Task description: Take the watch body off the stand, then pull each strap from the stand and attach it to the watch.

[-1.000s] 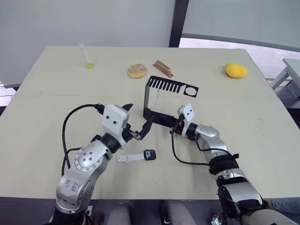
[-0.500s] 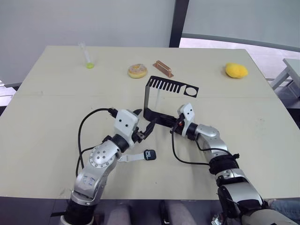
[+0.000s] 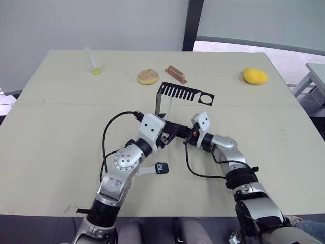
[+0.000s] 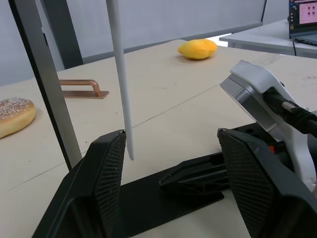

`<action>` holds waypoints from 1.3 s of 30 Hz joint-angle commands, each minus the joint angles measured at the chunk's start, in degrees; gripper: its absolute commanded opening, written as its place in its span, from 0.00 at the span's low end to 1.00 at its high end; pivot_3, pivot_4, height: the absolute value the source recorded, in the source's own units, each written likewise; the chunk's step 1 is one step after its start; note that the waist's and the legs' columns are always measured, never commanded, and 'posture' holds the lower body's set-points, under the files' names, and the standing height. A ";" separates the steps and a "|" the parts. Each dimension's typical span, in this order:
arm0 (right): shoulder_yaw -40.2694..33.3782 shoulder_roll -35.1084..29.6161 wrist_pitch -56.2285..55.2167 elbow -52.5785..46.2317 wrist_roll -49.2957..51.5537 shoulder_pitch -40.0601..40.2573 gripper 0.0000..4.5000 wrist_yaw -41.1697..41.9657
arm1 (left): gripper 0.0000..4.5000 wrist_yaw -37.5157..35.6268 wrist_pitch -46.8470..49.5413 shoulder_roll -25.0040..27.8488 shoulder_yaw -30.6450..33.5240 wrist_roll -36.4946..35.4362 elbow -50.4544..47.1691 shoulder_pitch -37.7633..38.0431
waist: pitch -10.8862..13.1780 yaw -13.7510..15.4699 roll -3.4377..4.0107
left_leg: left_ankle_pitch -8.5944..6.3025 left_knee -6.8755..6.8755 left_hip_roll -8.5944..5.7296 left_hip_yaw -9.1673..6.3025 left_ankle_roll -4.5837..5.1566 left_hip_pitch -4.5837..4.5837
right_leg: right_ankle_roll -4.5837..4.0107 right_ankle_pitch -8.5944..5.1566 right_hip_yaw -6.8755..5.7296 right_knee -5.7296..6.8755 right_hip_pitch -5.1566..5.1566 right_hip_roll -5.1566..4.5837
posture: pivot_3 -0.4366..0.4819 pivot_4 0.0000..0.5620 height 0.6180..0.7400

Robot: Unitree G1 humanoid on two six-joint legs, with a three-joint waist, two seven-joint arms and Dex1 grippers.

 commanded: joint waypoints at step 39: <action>1.17 0.04 2.32 -0.68 -1.61 3.12 0.00 -2.27 | 0.01 1.94 -11.83 -5.81 2.28 5.43 14.70 -11.29 | 0.00 0.15 0.00 | 0.00 -0.04 0.01 0.00 -0.02 -0.01 | 0.02 0.01 -0.03 -0.04 -0.01 -0.01 | 0.48 0.27 1.00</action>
